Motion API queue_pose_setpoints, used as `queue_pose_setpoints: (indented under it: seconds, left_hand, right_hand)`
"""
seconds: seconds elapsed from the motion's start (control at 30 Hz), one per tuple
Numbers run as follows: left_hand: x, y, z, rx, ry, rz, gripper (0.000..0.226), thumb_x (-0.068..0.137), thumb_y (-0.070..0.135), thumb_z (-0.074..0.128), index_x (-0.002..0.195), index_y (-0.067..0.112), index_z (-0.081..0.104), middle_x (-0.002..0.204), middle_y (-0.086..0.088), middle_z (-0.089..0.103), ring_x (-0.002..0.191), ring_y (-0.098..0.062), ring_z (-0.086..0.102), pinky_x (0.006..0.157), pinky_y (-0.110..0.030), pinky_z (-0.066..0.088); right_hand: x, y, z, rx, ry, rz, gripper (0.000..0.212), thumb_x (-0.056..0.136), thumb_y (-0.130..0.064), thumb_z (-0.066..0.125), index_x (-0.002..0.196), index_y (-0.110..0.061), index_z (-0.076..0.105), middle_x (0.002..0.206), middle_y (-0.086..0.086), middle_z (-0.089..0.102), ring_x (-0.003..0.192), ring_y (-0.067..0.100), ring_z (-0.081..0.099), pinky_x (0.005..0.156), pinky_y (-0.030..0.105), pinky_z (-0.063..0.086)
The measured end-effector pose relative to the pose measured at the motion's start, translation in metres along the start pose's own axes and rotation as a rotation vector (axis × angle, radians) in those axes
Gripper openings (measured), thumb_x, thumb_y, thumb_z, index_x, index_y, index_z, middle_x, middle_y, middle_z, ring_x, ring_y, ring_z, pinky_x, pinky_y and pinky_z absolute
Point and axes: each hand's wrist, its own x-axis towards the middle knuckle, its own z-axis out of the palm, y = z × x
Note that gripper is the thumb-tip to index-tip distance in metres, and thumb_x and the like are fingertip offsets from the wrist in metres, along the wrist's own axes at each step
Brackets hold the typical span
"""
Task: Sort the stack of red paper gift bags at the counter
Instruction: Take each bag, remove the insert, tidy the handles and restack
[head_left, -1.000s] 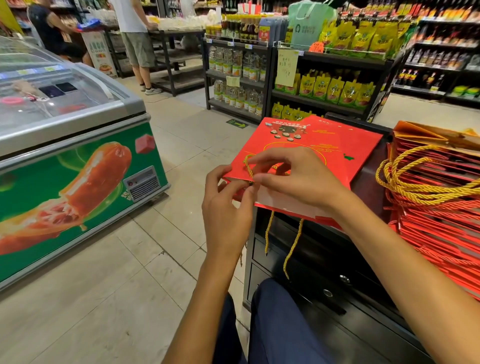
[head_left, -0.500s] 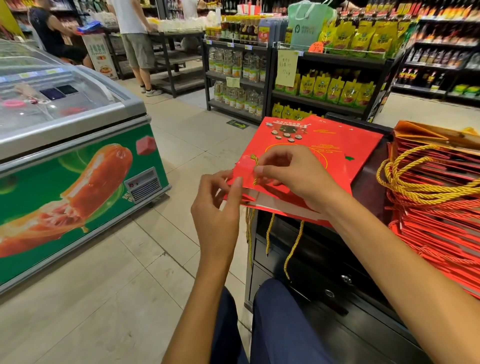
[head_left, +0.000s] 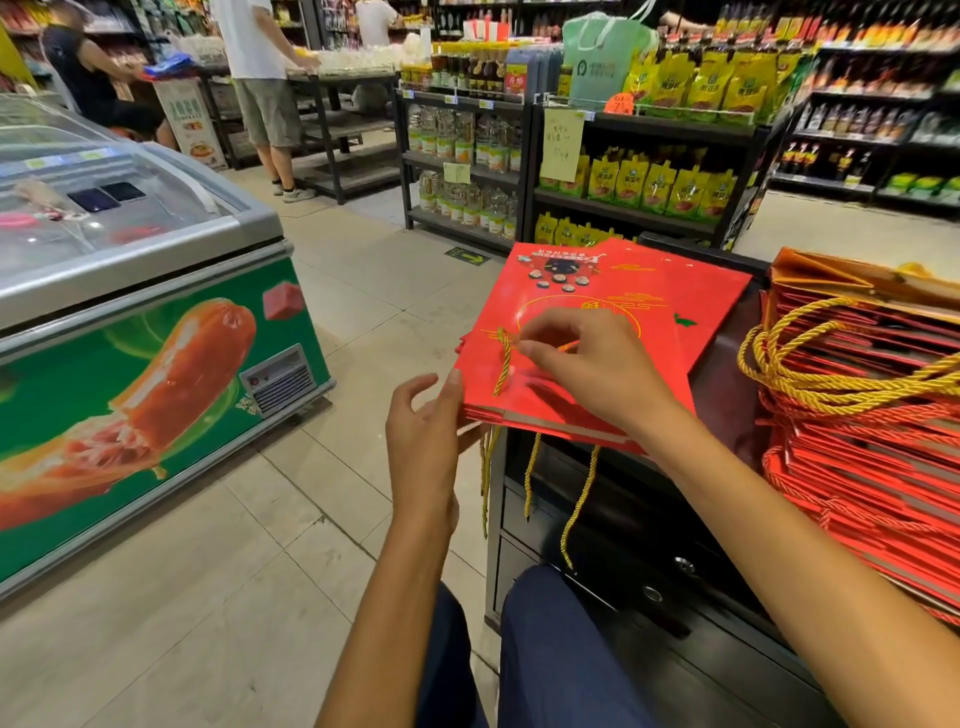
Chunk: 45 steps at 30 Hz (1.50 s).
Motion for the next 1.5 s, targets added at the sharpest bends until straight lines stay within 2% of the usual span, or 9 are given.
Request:
queue_pose_setpoints:
  seconds: [0.13,0.33,0.47,0.7,0.87,0.97,1.13,1.27,1.5]
  left_hand:
    - [-0.014,-0.011,-0.008,-0.198,-0.109,-0.181,0.057,0.091,0.054,0.068,0.124,0.008,0.066,0.108,-0.018,0.076,0.103,-0.031,0.074,0.097,-0.048,0.058]
    - [-0.032,-0.011,0.022,-0.188,-0.196,-0.099,0.046,0.093,0.019,0.075,0.135,0.026,0.058,0.112,-0.009,0.076,0.092,-0.018,0.076,0.086,-0.041,0.062]
    - [-0.015,0.018,0.028,-0.203,-0.079,0.063,0.042,0.094,-0.003,0.062,0.13,0.02,0.058,0.101,-0.012,0.073,0.085,-0.02,0.072,0.075,-0.036,0.062]
    - [0.007,0.099,0.031,0.169,-0.031,0.621,0.032,0.095,0.015,0.054,0.104,0.044,0.063,0.097,0.01,0.07,0.094,-0.011,0.067,0.085,-0.049,0.061]
    - [0.001,0.109,0.039,0.624,-0.168,1.004,0.042,0.096,0.01,0.052,0.131,0.029,0.062,0.1,0.005,0.063,0.091,-0.008,0.056,0.08,-0.029,0.051]
    - [-0.001,0.079,0.038,0.944,-0.37,1.043,0.057,0.093,0.01,0.055,0.146,0.03,0.052,0.112,-0.001,0.058,0.098,-0.019,0.06,0.083,-0.038,0.053]
    - [-0.007,0.021,0.036,1.208,-0.513,1.12,0.042,0.093,0.022,0.052,0.135,0.022,0.055,0.108,-0.004,0.06,0.092,-0.03,0.06,0.07,-0.045,0.053]
    - [-0.004,0.002,0.028,1.197,-0.569,1.184,0.037,0.095,0.035,0.069,0.125,0.015,0.064,0.123,-0.004,0.064,0.123,-0.027,0.055,0.089,-0.041,0.054]
    - [0.007,0.003,-0.02,1.138,-0.245,1.207,0.025,0.1,0.033,0.063,0.109,0.012,0.073,0.115,-0.005,0.066,0.112,-0.026,0.057,0.087,-0.041,0.051]
  right_hand:
    - [-0.006,0.016,-0.022,-0.63,-0.114,0.069,0.036,0.095,-0.051,0.057,0.124,-0.03,0.065,0.122,0.0,0.065,0.119,0.028,0.058,0.095,0.046,0.048]
    - [-0.018,0.027,-0.01,-0.673,-0.25,0.177,0.047,0.099,-0.059,0.041,0.128,-0.025,0.057,0.124,0.007,0.063,0.119,0.033,0.058,0.094,0.05,0.051]
    - [-0.014,0.02,-0.021,-0.475,-0.226,0.167,0.044,0.099,-0.056,0.052,0.132,-0.029,0.06,0.135,-0.002,0.063,0.123,0.025,0.058,0.098,0.043,0.05]
    - [0.0,0.009,-0.05,0.13,0.06,0.115,0.039,0.1,-0.044,0.062,0.137,-0.031,0.061,0.136,-0.01,0.063,0.126,0.003,0.057,0.11,0.034,0.046]
    - [0.002,0.0,-0.075,0.382,0.331,0.115,0.038,0.105,-0.044,0.051,0.141,-0.031,0.056,0.139,-0.013,0.059,0.13,0.002,0.054,0.111,0.035,0.046]
    - [0.002,-0.001,-0.081,0.337,0.356,0.108,0.035,0.106,-0.042,0.048,0.135,-0.029,0.062,0.134,-0.008,0.065,0.127,0.013,0.059,0.11,0.042,0.047]
    - [0.001,0.009,-0.062,0.157,0.002,0.195,0.021,0.104,-0.023,0.058,0.118,-0.024,0.073,0.117,-0.002,0.073,0.104,0.019,0.073,0.097,0.047,0.057]
    - [0.0,0.034,-0.039,-0.244,-0.284,0.158,0.027,0.1,-0.028,0.061,0.126,-0.029,0.069,0.127,-0.005,0.07,0.117,0.015,0.065,0.103,0.038,0.049]
    - [-0.008,0.04,-0.045,-0.558,-0.308,0.127,0.029,0.099,-0.038,0.056,0.125,-0.032,0.067,0.115,-0.003,0.074,0.106,0.022,0.067,0.087,0.039,0.052]
